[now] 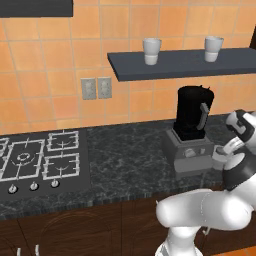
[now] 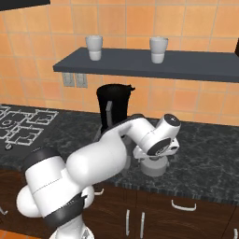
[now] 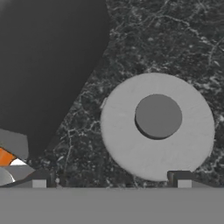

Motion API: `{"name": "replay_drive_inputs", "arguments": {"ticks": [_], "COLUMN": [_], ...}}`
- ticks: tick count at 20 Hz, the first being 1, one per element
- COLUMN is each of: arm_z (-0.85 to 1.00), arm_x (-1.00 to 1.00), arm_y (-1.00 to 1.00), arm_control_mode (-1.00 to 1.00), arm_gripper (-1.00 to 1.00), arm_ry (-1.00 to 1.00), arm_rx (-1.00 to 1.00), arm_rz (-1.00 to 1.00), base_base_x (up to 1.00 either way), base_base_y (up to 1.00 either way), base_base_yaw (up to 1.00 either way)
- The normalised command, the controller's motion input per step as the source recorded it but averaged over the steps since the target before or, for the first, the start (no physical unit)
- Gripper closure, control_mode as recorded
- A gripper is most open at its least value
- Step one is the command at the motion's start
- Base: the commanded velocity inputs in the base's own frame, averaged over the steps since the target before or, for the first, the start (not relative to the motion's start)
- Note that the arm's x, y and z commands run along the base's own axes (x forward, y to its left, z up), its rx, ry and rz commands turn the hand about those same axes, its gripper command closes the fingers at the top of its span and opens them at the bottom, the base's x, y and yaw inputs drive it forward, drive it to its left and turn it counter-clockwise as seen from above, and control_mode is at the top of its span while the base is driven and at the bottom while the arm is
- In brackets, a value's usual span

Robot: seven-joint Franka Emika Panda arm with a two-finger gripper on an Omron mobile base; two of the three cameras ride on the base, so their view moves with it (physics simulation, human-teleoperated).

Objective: Close the lid blender by securely placing the lid on top.

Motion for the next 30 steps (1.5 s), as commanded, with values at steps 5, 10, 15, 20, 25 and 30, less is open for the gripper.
{"name": "replay_drive_inputs", "arguments": {"ticks": [5,10,15,20,25,30], "arm_z": [-0.17,-0.18,-0.18,-0.16,-0.15,-0.14], "arm_x": [0.20,0.16,0.16,0.18,0.19,0.21], "arm_y": [-0.01,-0.09,-0.08,-0.08,-0.09,-0.05], "arm_control_mode": [-1.00,-1.00,-1.00,-1.00,-1.00,-1.00], "arm_gripper": [-1.00,-1.00,-1.00,-1.00,-1.00,-1.00], "arm_ry": [0.00,0.00,0.00,0.00,0.00,0.00], "arm_rx": [0.00,0.01,0.01,0.01,0.02,0.00], "arm_rz": [0.05,0.02,0.03,0.03,0.03,0.02], "base_base_x": [0.00,0.00,0.00,0.00,0.00,0.00], "base_base_y": [0.00,0.00,0.00,0.00,0.00,0.00], "base_base_yaw": [0.00,0.00,0.00,0.00,0.00,0.00]}}
